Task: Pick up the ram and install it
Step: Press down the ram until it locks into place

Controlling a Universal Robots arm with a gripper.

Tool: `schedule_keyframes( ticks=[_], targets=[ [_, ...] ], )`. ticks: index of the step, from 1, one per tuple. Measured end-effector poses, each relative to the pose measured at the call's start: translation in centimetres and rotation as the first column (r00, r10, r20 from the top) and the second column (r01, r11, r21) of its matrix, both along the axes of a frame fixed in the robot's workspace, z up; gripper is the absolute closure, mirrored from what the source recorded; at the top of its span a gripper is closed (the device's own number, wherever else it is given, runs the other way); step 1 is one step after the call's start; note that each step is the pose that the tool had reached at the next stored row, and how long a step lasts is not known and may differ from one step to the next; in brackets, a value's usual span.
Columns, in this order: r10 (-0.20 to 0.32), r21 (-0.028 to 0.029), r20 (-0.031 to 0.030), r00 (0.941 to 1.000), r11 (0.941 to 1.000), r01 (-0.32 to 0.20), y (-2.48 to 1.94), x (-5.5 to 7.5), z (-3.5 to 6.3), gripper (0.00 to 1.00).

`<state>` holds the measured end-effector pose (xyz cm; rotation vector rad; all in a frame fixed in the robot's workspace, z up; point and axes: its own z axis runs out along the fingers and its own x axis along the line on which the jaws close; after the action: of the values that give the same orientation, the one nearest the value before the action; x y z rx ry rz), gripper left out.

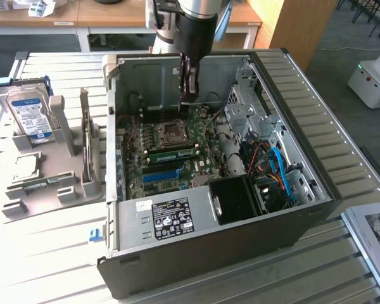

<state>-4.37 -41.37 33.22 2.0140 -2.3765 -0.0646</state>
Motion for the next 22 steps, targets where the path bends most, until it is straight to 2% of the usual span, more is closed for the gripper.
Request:
schedule_keyframes(
  ticks=[5,8,11,14,17,22],
  targets=[
    [-0.077,0.0000,0.0000,0.9970,0.9970,0.077,0.00,0.00,0.00,0.90],
    [-0.131,0.0000,0.0000,0.9914,0.9914,0.131,0.00,0.00,0.00,0.90],
    [-0.184,0.0000,-0.0001,0.9830,0.9830,0.184,0.00,0.00,0.00,0.90],
    [-0.238,0.0000,-0.0001,0.9713,0.9713,0.238,0.00,0.01,0.00,0.90],
    [-0.289,0.0000,0.0000,0.9572,0.9572,0.289,0.00,0.01,0.00,0.90],
    [-0.376,0.0000,0.0000,0.9265,0.9265,0.376,0.00,0.00,0.00,0.90]
  ],
)
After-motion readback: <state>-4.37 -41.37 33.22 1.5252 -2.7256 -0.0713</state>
